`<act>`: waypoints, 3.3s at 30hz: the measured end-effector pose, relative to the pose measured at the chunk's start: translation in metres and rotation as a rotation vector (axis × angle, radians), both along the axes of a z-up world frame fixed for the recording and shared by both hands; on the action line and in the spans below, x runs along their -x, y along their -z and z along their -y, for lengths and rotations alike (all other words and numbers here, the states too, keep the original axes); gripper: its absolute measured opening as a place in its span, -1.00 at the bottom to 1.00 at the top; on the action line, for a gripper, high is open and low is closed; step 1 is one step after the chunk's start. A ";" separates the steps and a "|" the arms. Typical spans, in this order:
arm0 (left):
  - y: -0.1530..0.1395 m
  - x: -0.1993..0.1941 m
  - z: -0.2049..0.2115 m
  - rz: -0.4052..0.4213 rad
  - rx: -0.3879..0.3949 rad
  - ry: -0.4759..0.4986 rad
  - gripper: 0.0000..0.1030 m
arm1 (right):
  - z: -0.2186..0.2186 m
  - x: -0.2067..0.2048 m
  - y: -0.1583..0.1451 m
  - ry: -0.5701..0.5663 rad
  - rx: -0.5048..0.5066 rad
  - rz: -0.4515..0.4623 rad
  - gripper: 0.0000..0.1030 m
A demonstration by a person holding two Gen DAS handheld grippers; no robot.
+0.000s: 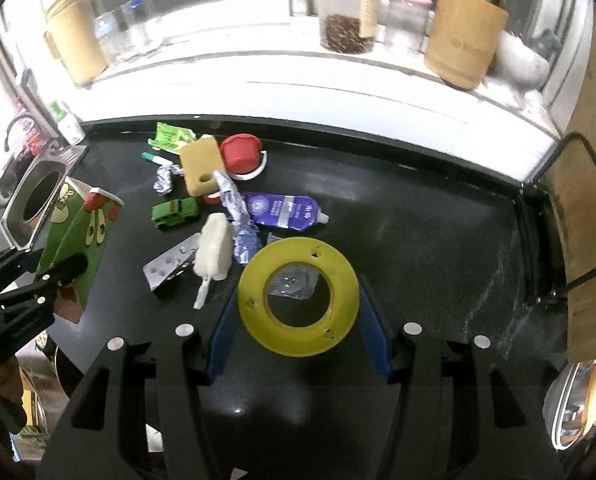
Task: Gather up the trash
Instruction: 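Carry bag and tape roll down to the floor bin and open both tools, then raise both open tools back over the countertop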
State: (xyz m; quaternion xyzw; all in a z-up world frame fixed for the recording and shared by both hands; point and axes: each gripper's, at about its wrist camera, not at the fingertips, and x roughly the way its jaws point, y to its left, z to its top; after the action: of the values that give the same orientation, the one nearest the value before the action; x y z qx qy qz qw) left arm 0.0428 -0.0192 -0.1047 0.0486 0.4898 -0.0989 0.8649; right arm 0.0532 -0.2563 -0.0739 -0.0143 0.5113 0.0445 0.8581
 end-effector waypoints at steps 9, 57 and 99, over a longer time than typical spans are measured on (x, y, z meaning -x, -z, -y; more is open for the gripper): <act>-0.017 0.047 -0.068 0.040 0.021 -0.180 -0.24 | -0.085 0.005 -0.013 -0.208 -0.020 0.028 0.07; 0.247 0.346 -0.479 -0.160 0.129 -1.154 0.57 | -0.695 0.183 0.218 -1.185 -0.095 -0.397 0.58; 0.011 0.044 -0.004 0.105 -0.025 0.203 0.72 | -0.026 0.066 -0.024 -0.016 -0.112 0.097 0.76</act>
State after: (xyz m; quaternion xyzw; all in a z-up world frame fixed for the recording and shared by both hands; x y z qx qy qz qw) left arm -0.0014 -0.0150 -0.1156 0.1137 0.4374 -0.1771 0.8743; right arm -0.0132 -0.2302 -0.0499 0.0273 0.4659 0.0792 0.8809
